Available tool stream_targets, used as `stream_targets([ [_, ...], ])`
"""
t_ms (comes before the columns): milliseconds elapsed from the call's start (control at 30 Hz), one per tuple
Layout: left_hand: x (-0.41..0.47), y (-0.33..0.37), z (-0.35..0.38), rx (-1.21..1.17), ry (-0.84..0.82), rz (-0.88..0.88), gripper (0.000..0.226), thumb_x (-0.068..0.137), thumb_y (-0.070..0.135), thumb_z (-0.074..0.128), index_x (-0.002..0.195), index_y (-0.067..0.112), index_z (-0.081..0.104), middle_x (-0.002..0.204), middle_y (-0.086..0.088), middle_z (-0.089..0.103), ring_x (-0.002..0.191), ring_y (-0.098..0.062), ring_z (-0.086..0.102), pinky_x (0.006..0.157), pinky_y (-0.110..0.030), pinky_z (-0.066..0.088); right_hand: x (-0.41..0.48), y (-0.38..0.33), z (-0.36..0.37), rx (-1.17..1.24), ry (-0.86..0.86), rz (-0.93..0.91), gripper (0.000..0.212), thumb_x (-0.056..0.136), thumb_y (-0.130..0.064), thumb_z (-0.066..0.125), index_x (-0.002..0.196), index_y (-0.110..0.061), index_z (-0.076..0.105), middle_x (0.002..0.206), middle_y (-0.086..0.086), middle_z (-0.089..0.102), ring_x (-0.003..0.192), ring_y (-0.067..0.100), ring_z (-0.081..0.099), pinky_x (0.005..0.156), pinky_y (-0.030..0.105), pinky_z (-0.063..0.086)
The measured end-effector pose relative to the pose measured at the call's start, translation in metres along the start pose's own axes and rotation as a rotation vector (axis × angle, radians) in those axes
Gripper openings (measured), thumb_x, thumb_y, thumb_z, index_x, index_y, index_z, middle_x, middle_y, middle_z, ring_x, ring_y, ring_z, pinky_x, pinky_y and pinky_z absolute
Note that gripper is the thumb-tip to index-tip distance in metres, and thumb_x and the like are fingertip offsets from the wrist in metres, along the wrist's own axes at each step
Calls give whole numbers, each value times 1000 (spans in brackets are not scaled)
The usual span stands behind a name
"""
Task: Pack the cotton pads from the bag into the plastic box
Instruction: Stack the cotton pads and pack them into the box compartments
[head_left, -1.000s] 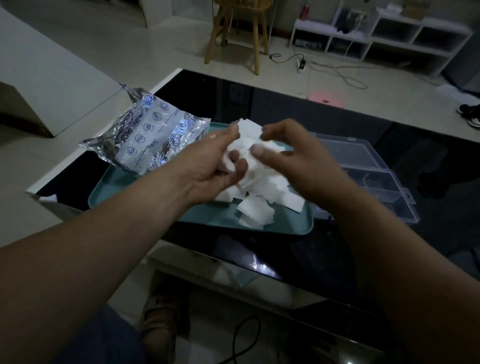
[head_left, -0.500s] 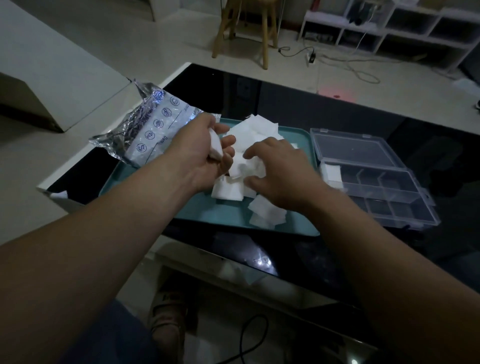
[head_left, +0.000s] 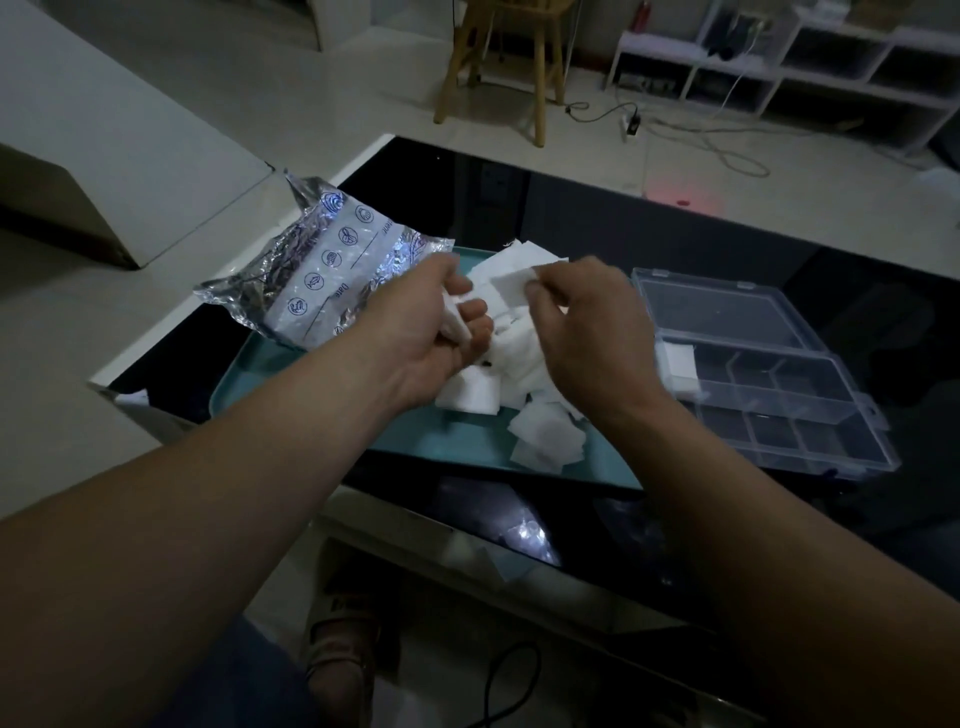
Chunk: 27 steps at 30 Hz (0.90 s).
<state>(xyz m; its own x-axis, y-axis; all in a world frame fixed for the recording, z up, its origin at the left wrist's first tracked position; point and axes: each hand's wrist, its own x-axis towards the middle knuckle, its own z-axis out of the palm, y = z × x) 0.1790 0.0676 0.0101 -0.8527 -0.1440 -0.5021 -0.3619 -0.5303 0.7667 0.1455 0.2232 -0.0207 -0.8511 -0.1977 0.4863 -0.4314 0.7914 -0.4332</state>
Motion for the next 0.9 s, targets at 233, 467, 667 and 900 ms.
stream_targets([
  [233, -6, -20, 9, 106, -182, 4, 39, 102, 48, 56, 103, 12, 71, 93, -7, 75, 81, -17, 71, 75, -31, 60, -28, -21, -15, 252, -62, 22, 25, 101, -35, 56, 104, -32, 81, 86, -8, 73, 86, 17, 64, 77, 47, 52],
  [467, -4, -18, 5, 199, -209, -25, 41, 100, 53, 56, 98, 14, 69, 90, -6, 75, 84, -16, 72, 67, -29, 59, -36, -25, -39, 362, -248, -29, 16, 99, -34, 66, 102, -25, 79, 88, -7, 69, 95, 0, 55, 79, 19, 45],
  [667, -7, -16, 1, 359, -424, -162, 44, 98, 62, 52, 115, 23, 65, 92, 1, 67, 60, -9, 54, 58, -24, 50, -26, -15, -43, 382, -434, -29, 26, 85, -33, 82, 90, -23, 59, 98, -13, 61, 95, 2, 57, 76, 18, 44],
  [900, 8, 5, -4, 87, -39, -6, 13, 99, 24, 64, 108, 19, 57, 75, -3, 49, 47, -10, 48, 36, -15, 35, 2, 14, -47, 363, -201, 299, 12, 101, -35, 64, 105, -24, 68, 102, -13, 69, 93, 3, 64, 74, 23, 48],
])
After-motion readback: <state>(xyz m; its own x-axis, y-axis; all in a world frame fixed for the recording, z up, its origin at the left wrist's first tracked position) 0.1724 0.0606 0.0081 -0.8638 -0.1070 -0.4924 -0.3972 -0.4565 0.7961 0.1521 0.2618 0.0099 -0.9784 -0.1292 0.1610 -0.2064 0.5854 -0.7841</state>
